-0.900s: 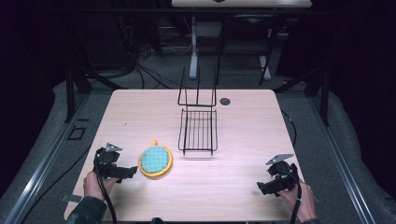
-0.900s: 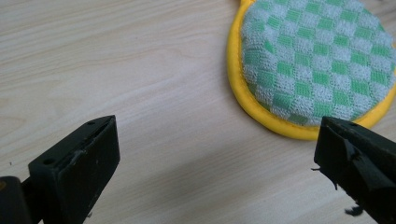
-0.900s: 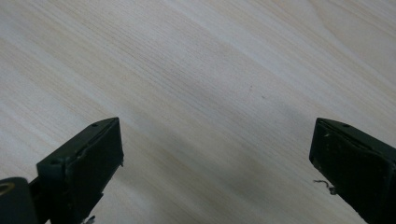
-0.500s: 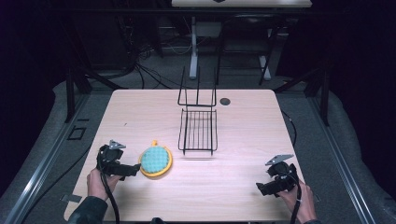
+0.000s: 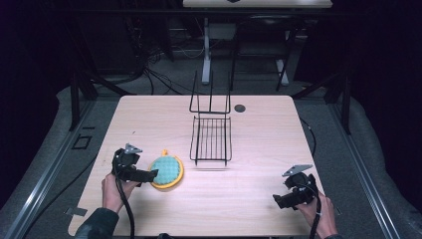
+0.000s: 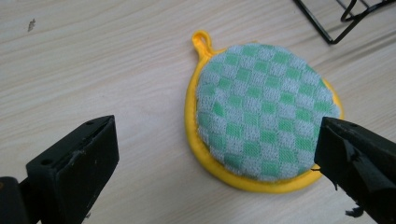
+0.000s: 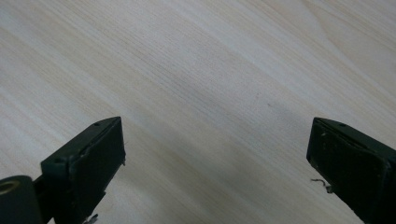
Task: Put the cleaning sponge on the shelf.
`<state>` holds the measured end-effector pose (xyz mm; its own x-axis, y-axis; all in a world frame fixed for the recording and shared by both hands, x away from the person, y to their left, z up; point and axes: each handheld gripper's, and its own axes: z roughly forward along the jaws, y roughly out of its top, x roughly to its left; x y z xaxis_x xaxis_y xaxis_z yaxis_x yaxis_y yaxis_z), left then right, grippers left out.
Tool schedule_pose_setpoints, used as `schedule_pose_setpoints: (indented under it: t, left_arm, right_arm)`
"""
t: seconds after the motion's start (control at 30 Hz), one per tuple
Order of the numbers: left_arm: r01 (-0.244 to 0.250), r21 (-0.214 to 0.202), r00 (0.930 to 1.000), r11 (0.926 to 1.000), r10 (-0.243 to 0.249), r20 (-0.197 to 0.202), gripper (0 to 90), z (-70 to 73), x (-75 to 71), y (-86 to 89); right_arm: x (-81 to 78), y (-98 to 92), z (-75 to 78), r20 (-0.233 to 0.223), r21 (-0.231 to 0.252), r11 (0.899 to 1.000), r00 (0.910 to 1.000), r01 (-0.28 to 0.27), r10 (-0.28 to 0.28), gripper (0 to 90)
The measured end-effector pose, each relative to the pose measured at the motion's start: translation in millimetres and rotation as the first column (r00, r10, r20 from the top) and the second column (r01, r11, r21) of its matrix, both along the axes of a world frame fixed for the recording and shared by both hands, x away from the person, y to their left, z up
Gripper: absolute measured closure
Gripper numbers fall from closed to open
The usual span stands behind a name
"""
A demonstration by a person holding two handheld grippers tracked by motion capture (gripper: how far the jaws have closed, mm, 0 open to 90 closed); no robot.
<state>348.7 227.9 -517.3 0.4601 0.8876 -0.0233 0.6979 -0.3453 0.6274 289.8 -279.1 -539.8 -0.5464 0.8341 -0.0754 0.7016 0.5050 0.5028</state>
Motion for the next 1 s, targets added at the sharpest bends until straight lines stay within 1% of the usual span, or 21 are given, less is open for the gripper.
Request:
schedule_pose_setpoints:
  t: [0.07, 0.1, 0.13, 0.2, 0.27, 0.3, 0.37, 0.4, 0.47, 0.5, 0.53, 0.6, 0.67, 0.8, 0.87, 0.93, 1.0]
  left_arm:
    - [0.001, 0.003, 1.0, 1.0, -0.001, -0.001, 0.0, -1.2, 2.6, -2.0]
    - [0.0, 0.005, 1.0, 1.0, 0.0, -0.005, 0.0, -2.1, 3.8, -3.4]
    - [0.0, 0.009, 1.0, 1.0, 0.0, -0.005, 0.0, -2.9, 5.2, -4.3]
    - [0.002, 0.007, 0.9999, 1.0, -0.002, -0.011, 0.0, -4.0, 7.6, -5.6]
    - [0.002, 0.005, 0.9998, 1.0, -0.002, -0.021, 0.0, -5.6, 10.7, -8.1]
    - [0.002, 0.001, 0.9997, 1.0, -0.002, -0.023, 0.0, -6.2, 11.8, -8.9]
    - [0.004, -0.002, 0.9996, 1.0, -0.004, -0.028, 0.1, -7.6, 15.2, -10.8]
    - [0.006, 0.004, 0.9996, 1.0, -0.006, -0.027, 0.3, -8.0, 17.2, -11.2]
    - [0.005, -0.01, 0.9993, 0.9999, -0.006, -0.036, 2.6, -9.2, 20.6, -11.5]
    - [0.001, -0.012, 0.9994, 0.9999, -0.002, -0.035, 4.5, -10.5, 21.8, -12.5]
    - [0.009, -0.01, 0.9989, 0.9999, -0.01, -0.046, 5.2, -11.2, 23.1, -12.8]
    - [0.016, -0.019, 0.9984, 0.9997, -0.017, -0.053, 6.1, -13.7, 25.0, -14.8]
    - [0.029, -0.014, 0.9981, 0.9995, -0.03, -0.055, 5.7, -15.6, 26.8, -17.3]
    - [0.029, -0.02, 0.997, 0.9994, -0.03, -0.071, 7.1, -21.7, 32.3, -23.0]
    - [0.035, -0.014, 0.9955, 0.9993, -0.036, -0.088, 8.5, -25.3, 35.4, -24.8]
    - [0.045, -0.013, 0.9946, 0.9989, -0.046, -0.093, 11.2, -27.6, 37.8, -25.4]
    - [0.038, -0.018, 0.9935, 0.9991, -0.039, -0.107, 14.6, -29.9, 39.0, -26.0]
  right_arm:
    - [0.6, 0.2, -1.0, -0.008, 0.0, 1.0, 1.0, -0.002, 0.002, 4.2]
    - [0.8, 0.4, -1.1, -0.012, -0.008, 1.0, 0.9999, -0.005, 0.005, 4.5]
    - [1.4, 0.3, -1.8, -0.006, -0.017, 1.0, 0.9999, -0.01, 0.01, 4.5]
    - [0.9, 1.6, -1.7, -0.015, -0.017, 1.0, 0.9998, -0.01, 0.01, 4.6]
    - [0.3, 2.4, -0.9, -0.013, -0.023, 1.0, 0.9998, -0.014, 0.014, 4.9]
    - [0.0, 3.0, -1.1, -0.004, -0.019, 1.0, 0.9999, -0.011, 0.011, 4.9]
    - [-0.4, 2.8, -0.4, -0.007, -0.017, 1.0, 0.9999, -0.014, 0.014, 5.2]
    - [-0.7, 2.4, -0.3, -0.009, -0.017, 1.0, 0.9998, -0.016, 0.016, 5.2]
    - [-1.5, 2.5, -1.1, -0.001, -0.007, 1.0, 0.9998, -0.02, 0.02, 5.3]
    - [-1.7, 3.1, 0.0, -0.009, -0.006, 1.0, 0.9997, -0.022, 0.022, 5.3]
    - [-1.9, 3.7, 0.5, -0.006, 0.0, 1.0, 0.9997, -0.025, 0.025, 5.3]
    - [-2.0, 4.9, 1.7, 0.006, 0.0, 0.999, 0.9994, -0.035, 0.035, 5.3]
    - [-2.3, 5.4, 2.0, 0.003, 0.002, 0.999, 0.9994, -0.033, 0.033, 5.3]
    - [-3.3, 5.2, 2.3, 0.003, 0.016, 0.999, 0.9996, -0.028, 0.028, 5.3]
    - [-3.6, 4.9, 2.6, -0.001, 0.016, 0.999, 0.9996, -0.028, 0.028, 5.3]
    - [-3.9, 5.1, 2.8, 0.004, 0.015, 0.999, 0.9995, -0.031, 0.031, 5.3]
    - [-4.6, 5.8, 3.7, 0.005, 0.018, 0.999, 0.9995, -0.032, 0.032, 5.3]
